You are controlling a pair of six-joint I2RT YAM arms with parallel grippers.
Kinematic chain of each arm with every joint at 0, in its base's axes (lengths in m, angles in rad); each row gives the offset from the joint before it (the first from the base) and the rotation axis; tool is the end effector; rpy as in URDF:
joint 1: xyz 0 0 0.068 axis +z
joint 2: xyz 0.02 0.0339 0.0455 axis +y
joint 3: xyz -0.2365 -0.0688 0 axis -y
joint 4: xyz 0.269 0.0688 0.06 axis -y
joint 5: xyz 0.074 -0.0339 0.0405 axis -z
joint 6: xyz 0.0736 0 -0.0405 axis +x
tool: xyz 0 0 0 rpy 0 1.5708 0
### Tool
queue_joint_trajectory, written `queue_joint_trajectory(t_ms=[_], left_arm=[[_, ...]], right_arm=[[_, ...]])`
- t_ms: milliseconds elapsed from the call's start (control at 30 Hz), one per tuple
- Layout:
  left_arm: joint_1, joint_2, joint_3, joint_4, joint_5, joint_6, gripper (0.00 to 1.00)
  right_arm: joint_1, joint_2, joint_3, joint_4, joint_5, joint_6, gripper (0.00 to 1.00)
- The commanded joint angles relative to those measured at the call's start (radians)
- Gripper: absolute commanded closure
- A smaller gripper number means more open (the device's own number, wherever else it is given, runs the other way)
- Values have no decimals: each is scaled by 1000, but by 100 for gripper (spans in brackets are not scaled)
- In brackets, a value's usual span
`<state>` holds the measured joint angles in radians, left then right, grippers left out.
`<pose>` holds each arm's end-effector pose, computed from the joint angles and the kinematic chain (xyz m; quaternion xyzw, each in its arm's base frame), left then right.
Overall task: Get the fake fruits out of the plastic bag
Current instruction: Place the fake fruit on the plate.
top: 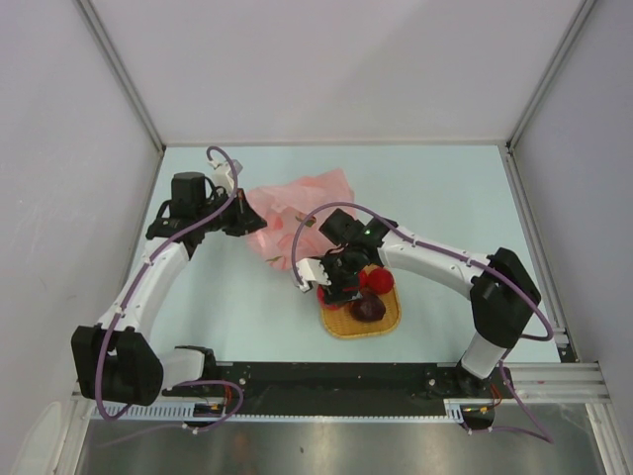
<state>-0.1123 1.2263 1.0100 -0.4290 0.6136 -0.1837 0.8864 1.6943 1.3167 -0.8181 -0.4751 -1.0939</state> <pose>0.3161 -0.0783 0.2563 0.1043 0.8573 -0.3300 0.3811 0.2093 0.3098 0.1750 -0.8224 0.4871 0.2112 0.2042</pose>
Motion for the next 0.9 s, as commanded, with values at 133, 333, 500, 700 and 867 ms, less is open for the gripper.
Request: queue_joint_trajectory(t_ms=[133,333,500,700,867], left_arm=[[-6,-22,25,16,25,1,100],[-4,-27,22,19,26,-3,100],[-4,-25,19,27,28,-7,100],[-4,-21,21,29,26,-10,100],[-4,-17,24,38,23,-13,100]], right_arm=[[9,36,-13,39,53,-34,35],[23,39,-14,92,66,-18,34],[28,53,-16,117,87,-14,33],[29,73,-16,137,122,-15,27],[19,79,-16,169,133,0,1]])
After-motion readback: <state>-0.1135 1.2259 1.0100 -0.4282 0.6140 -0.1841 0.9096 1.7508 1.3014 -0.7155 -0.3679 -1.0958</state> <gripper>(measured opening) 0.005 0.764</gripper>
